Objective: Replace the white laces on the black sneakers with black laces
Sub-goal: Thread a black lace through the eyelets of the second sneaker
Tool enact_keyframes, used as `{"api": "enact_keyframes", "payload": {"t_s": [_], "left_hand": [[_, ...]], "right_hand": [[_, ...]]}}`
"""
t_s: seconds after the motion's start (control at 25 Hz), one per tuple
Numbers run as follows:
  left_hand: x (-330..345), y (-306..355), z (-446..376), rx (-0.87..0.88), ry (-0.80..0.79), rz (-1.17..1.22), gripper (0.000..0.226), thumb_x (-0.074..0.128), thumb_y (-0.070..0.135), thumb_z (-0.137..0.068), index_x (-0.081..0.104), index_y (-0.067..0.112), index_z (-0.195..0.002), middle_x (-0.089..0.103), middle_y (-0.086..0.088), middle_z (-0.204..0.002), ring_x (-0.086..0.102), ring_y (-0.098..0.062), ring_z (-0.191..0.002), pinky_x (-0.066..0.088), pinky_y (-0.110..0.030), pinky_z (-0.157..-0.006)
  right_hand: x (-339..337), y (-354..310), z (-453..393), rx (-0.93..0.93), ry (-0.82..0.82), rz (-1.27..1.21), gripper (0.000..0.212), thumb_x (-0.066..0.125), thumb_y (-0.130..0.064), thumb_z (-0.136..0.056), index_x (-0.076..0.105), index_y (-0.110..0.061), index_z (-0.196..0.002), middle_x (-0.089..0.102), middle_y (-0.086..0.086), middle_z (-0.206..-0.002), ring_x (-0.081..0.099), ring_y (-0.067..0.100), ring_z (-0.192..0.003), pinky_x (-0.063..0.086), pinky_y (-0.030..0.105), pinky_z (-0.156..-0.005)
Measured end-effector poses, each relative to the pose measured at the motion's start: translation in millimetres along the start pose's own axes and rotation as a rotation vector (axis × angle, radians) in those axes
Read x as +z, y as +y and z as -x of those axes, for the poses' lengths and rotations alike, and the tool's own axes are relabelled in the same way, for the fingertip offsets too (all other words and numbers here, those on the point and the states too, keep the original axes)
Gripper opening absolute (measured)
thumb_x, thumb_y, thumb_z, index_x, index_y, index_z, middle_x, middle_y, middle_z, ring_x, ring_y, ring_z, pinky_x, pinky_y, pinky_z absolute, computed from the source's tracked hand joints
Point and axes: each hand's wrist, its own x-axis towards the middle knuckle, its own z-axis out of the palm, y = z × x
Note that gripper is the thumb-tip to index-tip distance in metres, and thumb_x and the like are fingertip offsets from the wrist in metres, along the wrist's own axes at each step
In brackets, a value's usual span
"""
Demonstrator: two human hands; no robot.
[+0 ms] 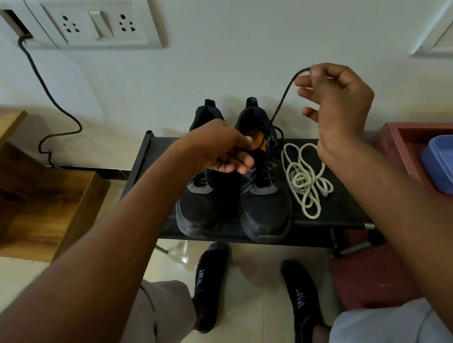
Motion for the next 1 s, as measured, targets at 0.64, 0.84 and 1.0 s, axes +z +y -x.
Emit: {"api": "enact_keyframes", "payload": {"t_s": [0.64, 0.84, 1.0], "left_hand": [[-5, -18, -14, 0.339, 0.347, -0.600, 0.021, 0.061, 0.016, -0.101, 0.068, 0.022, -0.120, 0.072, -0.005, -0.086, 0.069, -0.015, -0.056, 0.064, -0.035, -0.064], [-2, -16, -21, 0.335, 0.377, -0.618, 0.031, 0.059, 0.015, -0.098, 0.068, 0.027, -0.124, 0.069, 0.000, -0.091, 0.070, -0.018, -0.068, 0.063, -0.043, -0.077], [-4, -18, -19, 0.319, 0.320, -0.581, 0.046, 0.051, -0.001, -0.090, 0.073, 0.028, -0.118, 0.073, -0.005, -0.084, 0.073, -0.025, -0.070, 0.063, -0.049, -0.072]], "right_hand": [[9, 41, 13, -0.234, -0.502, 1.029, 0.019, 0.077, -0.015, -0.090, 0.082, -0.028, -0.103, 0.079, -0.003, -0.101, 0.073, 0.017, -0.092, 0.060, 0.033, -0.086], [14, 41, 13, -0.204, -0.364, 0.789, 0.006, 0.084, -0.025, -0.087, 0.081, -0.030, -0.090, 0.077, -0.012, -0.084, 0.073, 0.004, -0.080, 0.062, 0.029, -0.078], [13, 42, 7, -0.126, -0.410, 0.692, 0.028, 0.069, -0.003, -0.094, 0.081, -0.025, -0.108, 0.077, -0.009, -0.089, 0.074, 0.000, -0.084, 0.061, 0.025, -0.086]]}}
